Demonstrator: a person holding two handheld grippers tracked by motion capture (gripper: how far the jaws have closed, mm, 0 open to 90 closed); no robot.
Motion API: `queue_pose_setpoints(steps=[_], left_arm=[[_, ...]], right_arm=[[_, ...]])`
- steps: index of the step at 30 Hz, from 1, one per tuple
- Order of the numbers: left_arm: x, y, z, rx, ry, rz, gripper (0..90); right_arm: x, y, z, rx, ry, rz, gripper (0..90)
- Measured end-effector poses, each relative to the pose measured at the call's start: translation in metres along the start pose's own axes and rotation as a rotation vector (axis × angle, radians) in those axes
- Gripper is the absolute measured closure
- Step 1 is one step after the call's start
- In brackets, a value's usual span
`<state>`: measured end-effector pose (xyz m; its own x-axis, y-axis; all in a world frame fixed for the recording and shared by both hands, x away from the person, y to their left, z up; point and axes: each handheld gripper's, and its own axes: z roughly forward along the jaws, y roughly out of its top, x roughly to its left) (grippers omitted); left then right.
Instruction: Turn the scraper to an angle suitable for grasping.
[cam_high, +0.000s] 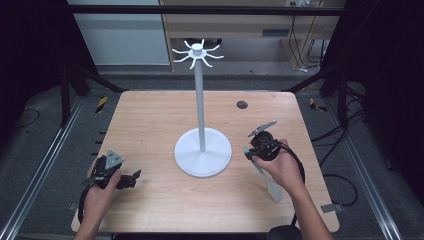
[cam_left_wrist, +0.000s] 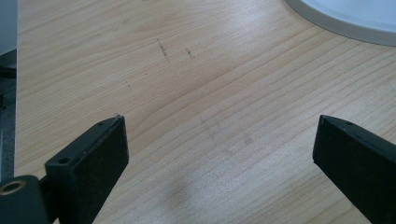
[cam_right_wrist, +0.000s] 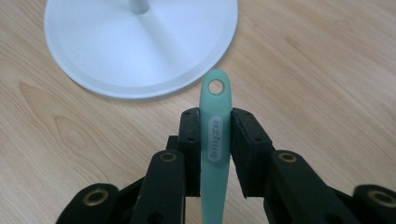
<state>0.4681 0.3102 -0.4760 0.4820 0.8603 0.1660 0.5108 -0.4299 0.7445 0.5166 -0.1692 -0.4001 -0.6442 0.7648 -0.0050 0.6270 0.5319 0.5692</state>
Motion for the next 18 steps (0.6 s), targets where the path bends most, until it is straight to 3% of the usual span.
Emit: queue_pose_setpoints(steps=[7, 18], left_arm=[[0.0, 0.0, 0.0, 0.001, 0.001, 0.002, 3.2], [-0.001, 0.0, 0.0, 0.003, 0.0, 0.005, 3.2]], right_arm=[[-0.006, -0.001, -0.015, -0.084, 0.005, 0.017, 74.8], [-0.008, 0.004, -0.038, -0.144, 0.001, 0.027, 74.7]])
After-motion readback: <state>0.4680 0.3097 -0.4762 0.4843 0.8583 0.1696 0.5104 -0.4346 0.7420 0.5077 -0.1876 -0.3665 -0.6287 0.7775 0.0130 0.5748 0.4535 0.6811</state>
